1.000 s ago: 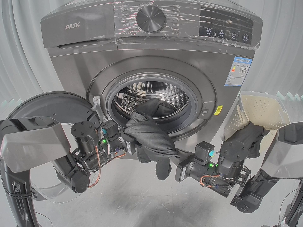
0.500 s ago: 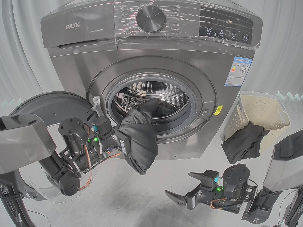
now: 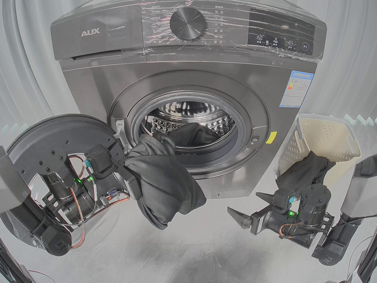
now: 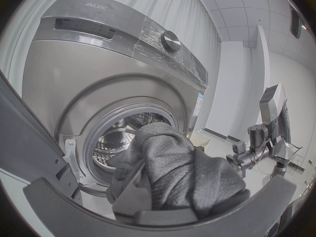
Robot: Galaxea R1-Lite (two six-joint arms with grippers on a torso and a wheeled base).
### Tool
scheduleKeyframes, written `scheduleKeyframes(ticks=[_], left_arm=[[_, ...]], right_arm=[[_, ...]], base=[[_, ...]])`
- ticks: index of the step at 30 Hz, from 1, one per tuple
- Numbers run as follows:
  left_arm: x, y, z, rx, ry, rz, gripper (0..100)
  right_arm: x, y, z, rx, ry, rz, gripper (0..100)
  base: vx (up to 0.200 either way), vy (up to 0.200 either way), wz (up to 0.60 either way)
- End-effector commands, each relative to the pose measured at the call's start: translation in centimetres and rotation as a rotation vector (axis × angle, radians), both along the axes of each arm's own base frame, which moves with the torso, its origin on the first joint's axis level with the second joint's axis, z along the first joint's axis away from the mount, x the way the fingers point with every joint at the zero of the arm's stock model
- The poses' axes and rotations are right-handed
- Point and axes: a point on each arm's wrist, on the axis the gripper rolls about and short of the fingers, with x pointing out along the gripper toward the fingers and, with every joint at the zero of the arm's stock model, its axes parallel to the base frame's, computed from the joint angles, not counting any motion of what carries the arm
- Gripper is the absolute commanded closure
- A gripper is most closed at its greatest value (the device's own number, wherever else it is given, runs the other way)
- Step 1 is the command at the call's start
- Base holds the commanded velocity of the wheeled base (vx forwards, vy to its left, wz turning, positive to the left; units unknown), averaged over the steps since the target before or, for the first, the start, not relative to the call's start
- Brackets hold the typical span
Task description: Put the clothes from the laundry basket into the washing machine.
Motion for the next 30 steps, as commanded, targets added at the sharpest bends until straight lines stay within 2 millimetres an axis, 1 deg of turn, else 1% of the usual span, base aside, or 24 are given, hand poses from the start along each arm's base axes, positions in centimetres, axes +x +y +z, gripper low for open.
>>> scheduleKeyframes(ticks=[1, 2, 3, 7, 10, 16, 18, 22, 24, 25, 28, 30], left_arm=[[-0.6, 0.6, -0.2, 0.012, 0.01, 0.018, 100], [-0.6, 0.6, -0.2, 0.012, 0.01, 0.018, 100], [-0.4, 0.9, -0.4, 0.016, 0.016, 0.041, 100], [-0.3, 1.8, -0.9, 0.027, 0.04, 0.07, 100], [-0.4, 1.8, -1.1, 0.034, 0.05, 0.072, 100], [-0.4, 1.8, -1.0, 0.028, 0.049, 0.067, 100], [-0.2, 1.7, -1.0, 0.026, 0.045, 0.067, 100], [0.1, 1.5, -1.6, 0.046, 0.053, 0.068, 100], [0.2, 1.5, -1.8, 0.067, 0.048, 0.071, 100], [0.3, 1.5, -2.3, 0.086, 0.054, 0.074, 100], [0.3, 1.4, -2.3, 0.088, 0.053, 0.068, 100], [0.3, 1.3, -2.3, 0.084, 0.055, 0.065, 100]], right_arm=[[2.0, -1.5, 1.7, 0.053, -0.069, -0.114, 0], [2.0, -1.5, 1.7, 0.053, -0.069, -0.114, 0], [2.5, -2.0, 1.8, 0.053, -0.077, -0.149, 0], [2.6, -2.0, 1.6, 0.05, -0.073, -0.154, 0], [2.7, -2.0, 1.7, 0.053, -0.078, -0.154, 0], [2.6, -1.7, 1.7, 0.056, -0.08, -0.148, 0], [2.5, -1.6, 1.7, 0.058, -0.079, -0.143, 0], [2.5, -1.6, 1.6, 0.056, -0.077, -0.143, 0], [2.5, -1.5, 1.6, 0.054, -0.075, -0.143, 0], [2.5, -1.5, 1.6, 0.054, -0.075, -0.14, 0], [2.5, -1.4, 1.6, 0.055, -0.076, -0.139, 0], [2.5, -1.4, 1.6, 0.055, -0.076, -0.139, 0]], base=[[0.0, 0.0, 0.0], [0.0, 0.0, 0.0], [0.0, 0.0, 0.0], [0.0, 0.0, 0.0], [0.0, 0.0, 0.0], [0.0, 0.0, 0.0], [0.2, 0.0, 0.0], [0.2, 0.0, 0.0], [0.0, 0.0, 0.0], [0.0, 0.0, 0.0], [0.0, 0.0, 0.0], [0.2, 0.0, 0.0]])
